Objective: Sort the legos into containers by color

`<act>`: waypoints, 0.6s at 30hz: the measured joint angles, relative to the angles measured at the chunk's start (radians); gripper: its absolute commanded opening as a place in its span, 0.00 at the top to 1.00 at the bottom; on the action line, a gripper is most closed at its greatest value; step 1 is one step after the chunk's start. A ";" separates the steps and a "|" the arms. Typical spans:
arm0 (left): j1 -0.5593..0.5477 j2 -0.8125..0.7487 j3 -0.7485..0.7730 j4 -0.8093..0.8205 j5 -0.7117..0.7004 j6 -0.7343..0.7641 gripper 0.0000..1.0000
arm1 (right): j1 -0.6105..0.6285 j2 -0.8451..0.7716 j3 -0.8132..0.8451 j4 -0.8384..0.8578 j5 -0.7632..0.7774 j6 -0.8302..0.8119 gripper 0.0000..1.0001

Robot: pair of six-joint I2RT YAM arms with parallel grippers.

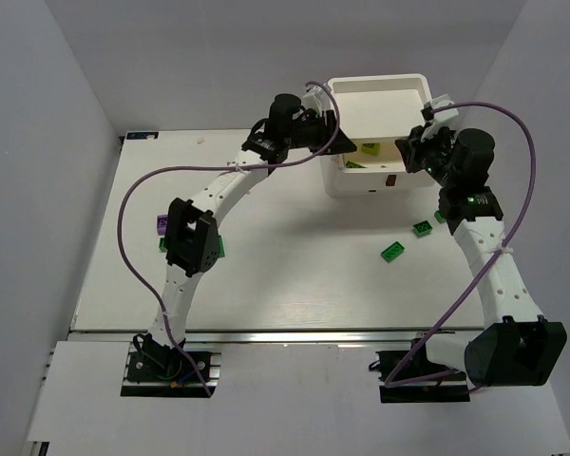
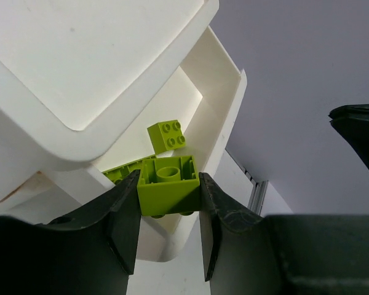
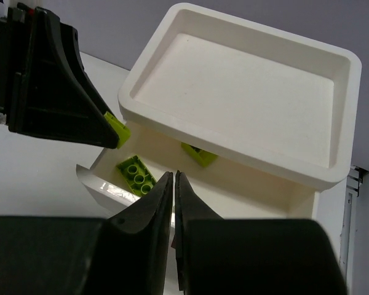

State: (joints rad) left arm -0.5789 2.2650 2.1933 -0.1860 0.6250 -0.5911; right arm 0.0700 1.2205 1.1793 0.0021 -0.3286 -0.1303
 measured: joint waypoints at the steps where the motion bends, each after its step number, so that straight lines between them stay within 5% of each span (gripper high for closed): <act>1: -0.007 0.002 0.002 -0.008 -0.009 0.000 0.84 | -0.001 0.000 0.000 0.000 0.002 0.000 0.89; 8: -0.055 0.004 0.039 -0.039 -0.064 0.010 0.36 | -0.005 -0.001 -0.012 -0.001 0.009 0.000 0.84; 14: -0.071 0.004 0.049 -0.069 -0.116 0.012 0.29 | -0.009 -0.001 -0.018 -0.007 0.004 0.000 0.82; 18: -0.071 0.005 0.071 -0.086 -0.154 0.011 0.32 | -0.010 -0.006 -0.029 -0.007 -0.008 -0.002 0.80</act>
State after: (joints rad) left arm -0.6498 2.2704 2.2642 -0.2718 0.4709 -0.5800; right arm 0.0605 1.2140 1.1503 -0.0051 -0.3367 -0.1318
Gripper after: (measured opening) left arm 0.706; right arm 0.190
